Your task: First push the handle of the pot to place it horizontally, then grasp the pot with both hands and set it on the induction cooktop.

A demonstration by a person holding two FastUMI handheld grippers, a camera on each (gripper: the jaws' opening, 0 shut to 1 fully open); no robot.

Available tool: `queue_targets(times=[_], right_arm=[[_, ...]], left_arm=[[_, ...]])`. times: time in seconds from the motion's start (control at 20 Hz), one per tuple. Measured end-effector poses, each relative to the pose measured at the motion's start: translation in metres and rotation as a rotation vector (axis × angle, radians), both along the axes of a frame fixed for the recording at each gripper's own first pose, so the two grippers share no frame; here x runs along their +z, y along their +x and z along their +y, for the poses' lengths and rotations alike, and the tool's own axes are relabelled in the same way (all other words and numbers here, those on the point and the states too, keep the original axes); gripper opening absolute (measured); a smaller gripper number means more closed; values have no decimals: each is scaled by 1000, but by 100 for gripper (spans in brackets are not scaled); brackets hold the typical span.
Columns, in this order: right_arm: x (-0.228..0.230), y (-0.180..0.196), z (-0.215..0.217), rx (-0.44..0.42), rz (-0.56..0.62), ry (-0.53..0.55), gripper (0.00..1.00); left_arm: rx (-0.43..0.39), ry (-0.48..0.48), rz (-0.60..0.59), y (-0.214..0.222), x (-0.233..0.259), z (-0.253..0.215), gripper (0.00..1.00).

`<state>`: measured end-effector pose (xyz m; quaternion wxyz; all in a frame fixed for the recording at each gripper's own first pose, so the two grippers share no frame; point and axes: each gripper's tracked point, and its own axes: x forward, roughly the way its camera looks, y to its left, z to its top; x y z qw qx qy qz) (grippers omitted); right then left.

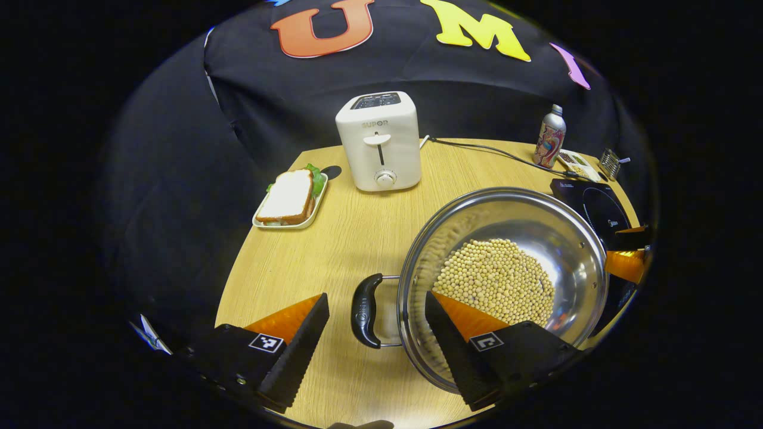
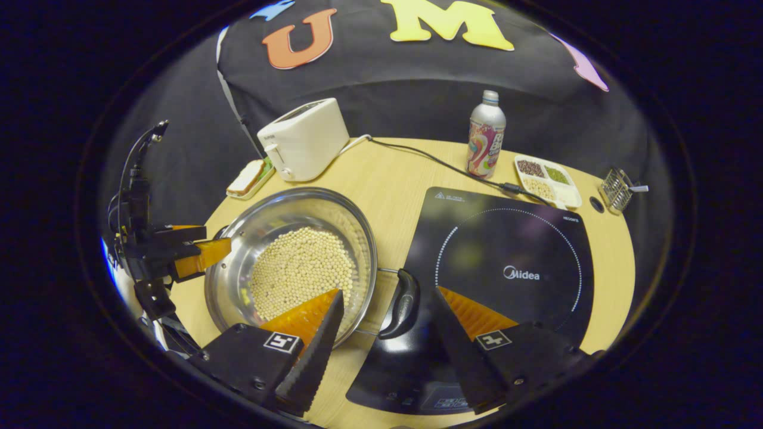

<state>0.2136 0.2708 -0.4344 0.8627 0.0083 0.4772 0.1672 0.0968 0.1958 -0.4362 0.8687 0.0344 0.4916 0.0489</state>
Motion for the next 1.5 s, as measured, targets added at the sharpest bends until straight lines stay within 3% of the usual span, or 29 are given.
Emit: queue_targets(times=[0.05,0.1,0.15,0.2,0.3,0.35,0.4,0.45,0.55,0.6,0.65,0.8,0.85,0.9,0.95,1.0,1.05,1.15,1.2,1.25,1.5], right_arm=[[-4,0,3,-12,23,4,83],[-6,-5,0,-24,40,-5,82],[-10,-4,1,-32,56,-5,84],[-11,-2,2,-44,63,-2,76],[-14,5,-4,-76,63,-12,78],[-18,5,-3,-95,82,-11,65],[-17,7,-3,-110,87,-11,70],[-17,6,-3,-112,98,-14,65],[-18,7,-3,-116,114,-8,66],[-18,8,-2,-124,116,-2,65],[-19,8,-3,-131,119,0,61],[-17,9,-3,-132,123,8,57],[-17,9,-2,-135,124,17,57],[-16,10,-2,-128,123,26,56],[-16,9,-3,-125,123,38,51],[-14,8,-4,-136,129,56,54],[-12,4,-3,-144,135,69,51],[-1,0,-1,-135,115,74,51],[6,-2,0,-125,99,70,51],[13,-2,0,-119,75,69,50],[40,-14,-8,-127,25,64,51]], left_arm=[[4,-4,14,1,-4,0,90],[8,-6,30,-1,-7,2,97],[9,-8,35,-1,-9,3,97],[6,-12,48,-3,-12,4,92],[0,-40,59,-2,-15,-1,82],[-5,-50,67,-2,-17,-4,85],[-14,-55,76,-1,-19,-5,77],[-23,-47,90,-1,-18,-5,62],[-35,-39,107,-1,-20,-4,67],[-32,-45,115,-1,-20,-5,58],[-26,-55,130,-2,-21,-5,76],[-32,-75,174,-3,-22,-4,61],[-32,-74,180,-2,-20,-4,70],[-28,-68,183,-2,-16,-5,61],[-27,-59,176,-2,-13,-4,64],[-31,-52,164,-1,-12,-5,67],[-32,-45,159,-2,-8,-5,58],[-43,-31,140,1,-2,-2,58],[-37,-33,136,0,-2,-1,68],[-30,-37,129,-1,-1,-2,58],[-38,-37,87,-3,5,1,58]])
